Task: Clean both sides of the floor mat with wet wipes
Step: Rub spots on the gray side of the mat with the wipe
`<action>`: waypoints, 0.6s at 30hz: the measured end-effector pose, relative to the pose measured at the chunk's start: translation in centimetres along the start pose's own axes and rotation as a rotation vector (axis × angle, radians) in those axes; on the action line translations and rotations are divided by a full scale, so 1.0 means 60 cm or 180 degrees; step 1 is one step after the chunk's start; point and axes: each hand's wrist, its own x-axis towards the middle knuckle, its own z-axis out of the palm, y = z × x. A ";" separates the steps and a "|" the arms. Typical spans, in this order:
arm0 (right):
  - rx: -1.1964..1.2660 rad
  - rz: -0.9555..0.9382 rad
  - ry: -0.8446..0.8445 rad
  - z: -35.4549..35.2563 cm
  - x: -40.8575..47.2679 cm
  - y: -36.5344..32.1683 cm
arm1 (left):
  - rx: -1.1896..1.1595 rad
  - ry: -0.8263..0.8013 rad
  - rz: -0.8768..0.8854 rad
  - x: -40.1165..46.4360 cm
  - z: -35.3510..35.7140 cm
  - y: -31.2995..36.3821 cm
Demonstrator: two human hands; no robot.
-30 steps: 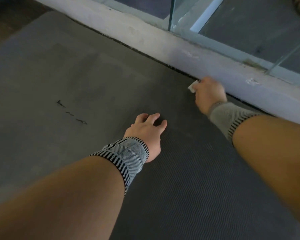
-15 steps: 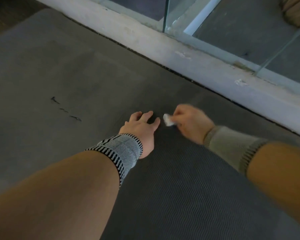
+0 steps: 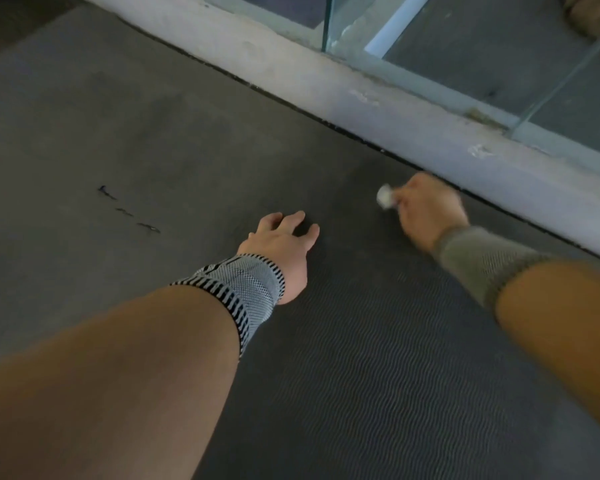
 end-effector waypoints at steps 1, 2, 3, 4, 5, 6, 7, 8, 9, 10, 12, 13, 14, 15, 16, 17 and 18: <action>-0.0149 0.0502 0.0094 0.001 0.025 0.007 | 0.0035 0.0027 0.0005 -0.001 0.002 -0.001; -0.0216 0.0755 0.0119 0.003 0.038 -0.007 | 0.0068 0.0054 0.0014 -0.001 0.002 -0.002; -0.0109 0.0693 0.0079 0.012 0.040 -0.032 | 0.0058 0.0064 0.0031 -0.001 0.000 -0.003; 0.0014 0.0357 0.0028 0.023 0.028 -0.066 | 0.0005 0.0060 0.0065 -0.001 -0.004 -0.004; 0.0089 -0.0094 -0.0105 0.031 0.002 -0.100 | -0.0039 0.0070 0.0124 -0.003 -0.009 -0.006; 0.0249 -0.0518 -0.0180 0.035 -0.031 -0.126 | -0.0026 0.0109 0.0191 -0.005 -0.016 -0.011; 0.0370 -0.0792 -0.0264 0.034 -0.053 -0.135 | 0.0022 0.0175 0.0210 -0.005 -0.025 -0.021; 0.0378 -0.0927 -0.0348 0.028 -0.052 -0.131 | 0.0026 0.0222 0.0123 -0.006 -0.031 -0.033; 0.0295 -0.0892 -0.0321 0.022 -0.030 -0.117 | -0.0002 0.0225 -0.0034 -0.003 -0.037 -0.047; 0.0139 -0.0663 -0.0211 0.021 0.005 -0.100 | -0.0037 0.0183 -0.0198 -0.002 -0.037 -0.058; -0.0211 0.0047 -0.0089 0.019 0.083 -0.071 | -0.0094 0.0132 -0.0341 0.003 -0.029 -0.069; -0.0265 0.0353 -0.0055 0.017 0.104 -0.071 | -0.0100 0.0133 -0.0346 0.005 -0.027 -0.070; -0.0142 0.0503 -0.0015 0.019 0.111 -0.082 | -0.0081 0.0139 -0.0347 0.006 -0.028 -0.070; -0.0009 0.0366 0.0003 0.023 0.100 -0.098 | -0.0057 0.0154 -0.0344 0.007 -0.030 -0.069; 0.0130 -0.0011 -0.0025 0.028 0.074 -0.118 | -0.0054 0.0155 -0.0345 0.010 -0.033 -0.068; 0.0276 -0.0456 -0.0203 0.031 0.038 -0.134 | -0.0076 0.0144 -0.0350 0.011 -0.036 -0.068; 0.0518 -0.0889 -0.0414 0.033 0.008 -0.145 | -0.0113 0.0145 -0.0356 0.011 -0.037 -0.069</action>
